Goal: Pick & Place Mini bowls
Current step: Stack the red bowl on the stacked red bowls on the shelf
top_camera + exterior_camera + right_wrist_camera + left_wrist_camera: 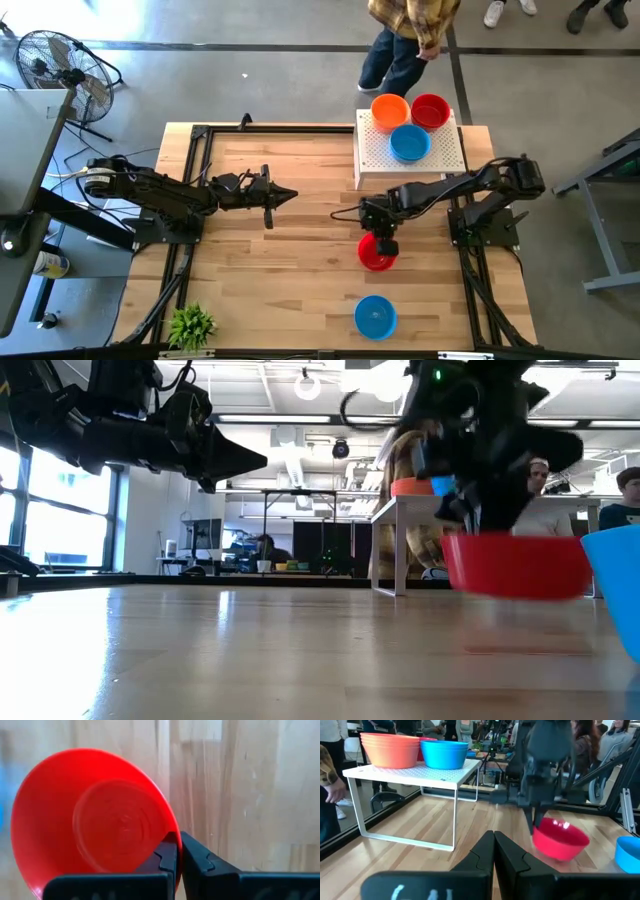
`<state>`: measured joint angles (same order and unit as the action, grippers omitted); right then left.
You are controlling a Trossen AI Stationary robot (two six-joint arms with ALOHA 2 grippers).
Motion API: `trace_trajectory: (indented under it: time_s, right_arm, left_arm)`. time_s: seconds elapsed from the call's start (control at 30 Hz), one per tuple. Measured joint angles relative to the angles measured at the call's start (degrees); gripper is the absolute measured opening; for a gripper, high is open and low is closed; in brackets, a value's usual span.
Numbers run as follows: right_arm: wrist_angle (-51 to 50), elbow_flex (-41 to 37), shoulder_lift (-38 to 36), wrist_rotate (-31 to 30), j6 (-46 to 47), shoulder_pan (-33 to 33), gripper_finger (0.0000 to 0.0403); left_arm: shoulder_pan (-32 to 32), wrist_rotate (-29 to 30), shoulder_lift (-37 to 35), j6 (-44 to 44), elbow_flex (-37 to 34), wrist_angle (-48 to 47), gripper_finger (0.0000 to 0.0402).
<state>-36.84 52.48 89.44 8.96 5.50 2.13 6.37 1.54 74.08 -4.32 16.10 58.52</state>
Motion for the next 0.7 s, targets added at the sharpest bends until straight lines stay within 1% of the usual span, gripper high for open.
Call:
trace_trajectory:
  time_s: [0.13, 0.2, 0.27, 0.4, 0.53, 0.7]
  right_arm:
    - [-4.49, 4.61, -2.41, 0.45, 0.48, 0.0, 0.0002]
    - [-8.01, 8.49, -3.57, 0.65, 0.54, -0.36, 0.0002]
    - [-12.49, 13.39, -4.37, 0.4, 0.51, -1.13, 0.0002]
    - [-23.25, 25.53, -4.69, -2.48, 0.46, -4.38, 0.0001]
    - [-33.32, 37.78, -4.71, -5.09, 0.43, -10.8, 0.0001]
    - [-43.73, 51.9, -4.71, -8.4, -1.47, -22.02, 0.0001]
  left_arm:
    - [0.0, 0.0, 0.0, 0.0, 0.0, 0.0, 0.0002]
    - [0.0, 0.0, 0.0, 0.0, 0.0, -0.02, 0.0002]
    - [0.0, -0.01, 0.0, 0.0, 0.0, 0.0, 0.0002]
    - [0.0, -0.02, 0.0, 0.0, 0.0, 0.0, 0.0002]
    - [0.0, -0.03, 0.0, 0.0, 0.0, 0.0, 0.0002]
    - [0.0, -0.04, 0.0, 0.0, 0.0, 0.02, 0.0002]
